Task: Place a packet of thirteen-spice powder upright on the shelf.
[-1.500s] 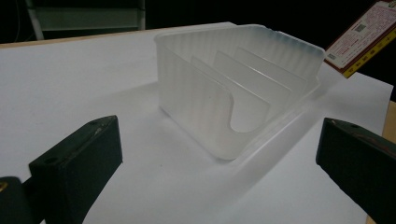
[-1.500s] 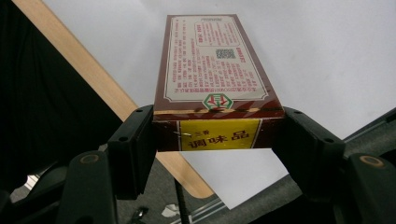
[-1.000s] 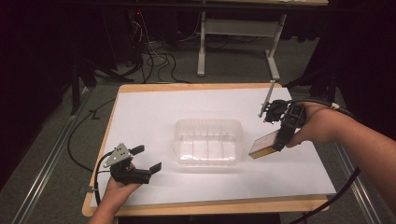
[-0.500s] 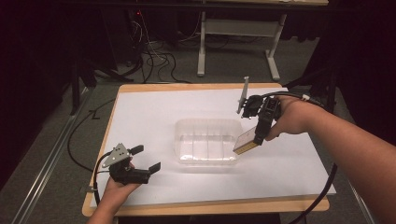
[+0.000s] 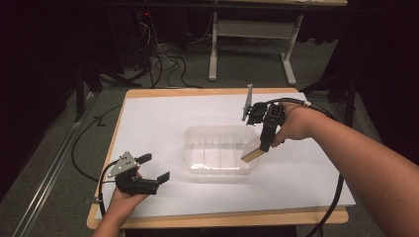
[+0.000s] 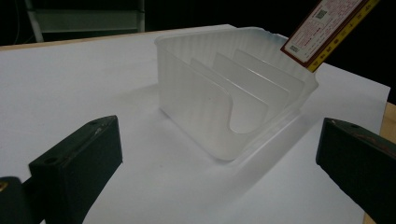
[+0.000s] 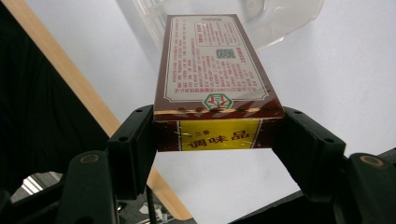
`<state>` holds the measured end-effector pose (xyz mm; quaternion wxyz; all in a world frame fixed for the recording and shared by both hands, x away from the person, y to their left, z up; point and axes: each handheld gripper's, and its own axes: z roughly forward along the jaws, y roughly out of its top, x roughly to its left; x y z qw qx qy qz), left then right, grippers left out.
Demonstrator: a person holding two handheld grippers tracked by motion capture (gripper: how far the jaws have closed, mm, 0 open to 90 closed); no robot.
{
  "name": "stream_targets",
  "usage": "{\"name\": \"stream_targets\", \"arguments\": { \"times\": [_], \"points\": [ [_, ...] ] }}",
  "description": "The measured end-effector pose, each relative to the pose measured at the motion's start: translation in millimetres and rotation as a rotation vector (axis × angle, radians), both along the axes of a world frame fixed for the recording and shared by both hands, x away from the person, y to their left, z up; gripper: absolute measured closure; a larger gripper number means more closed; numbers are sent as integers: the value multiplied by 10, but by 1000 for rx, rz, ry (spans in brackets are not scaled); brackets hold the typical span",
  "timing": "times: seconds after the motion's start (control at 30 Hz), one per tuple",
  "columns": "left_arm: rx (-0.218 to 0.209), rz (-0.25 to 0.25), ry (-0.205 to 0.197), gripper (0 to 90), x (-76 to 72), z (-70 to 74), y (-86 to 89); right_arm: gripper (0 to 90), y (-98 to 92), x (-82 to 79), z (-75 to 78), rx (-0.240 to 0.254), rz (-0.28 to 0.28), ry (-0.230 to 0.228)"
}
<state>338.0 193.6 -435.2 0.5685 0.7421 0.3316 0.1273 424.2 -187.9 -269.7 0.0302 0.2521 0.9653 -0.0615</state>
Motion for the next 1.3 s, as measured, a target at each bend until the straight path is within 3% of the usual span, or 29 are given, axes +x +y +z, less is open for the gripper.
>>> {"name": "stream_targets", "arguments": {
  "times": [0.53,0.8,1.3],
  "points": [
    [-2,-3,-2,12,2,1,-4,328,84,87,-165,-40,20,12],
    [0,-3,-3,12,3,4,13,328,204,161,-333,-78,46,37],
    [0,-2,-3,11,2,5,12,326,338,221,-639,-93,75,62]
  ]
}}
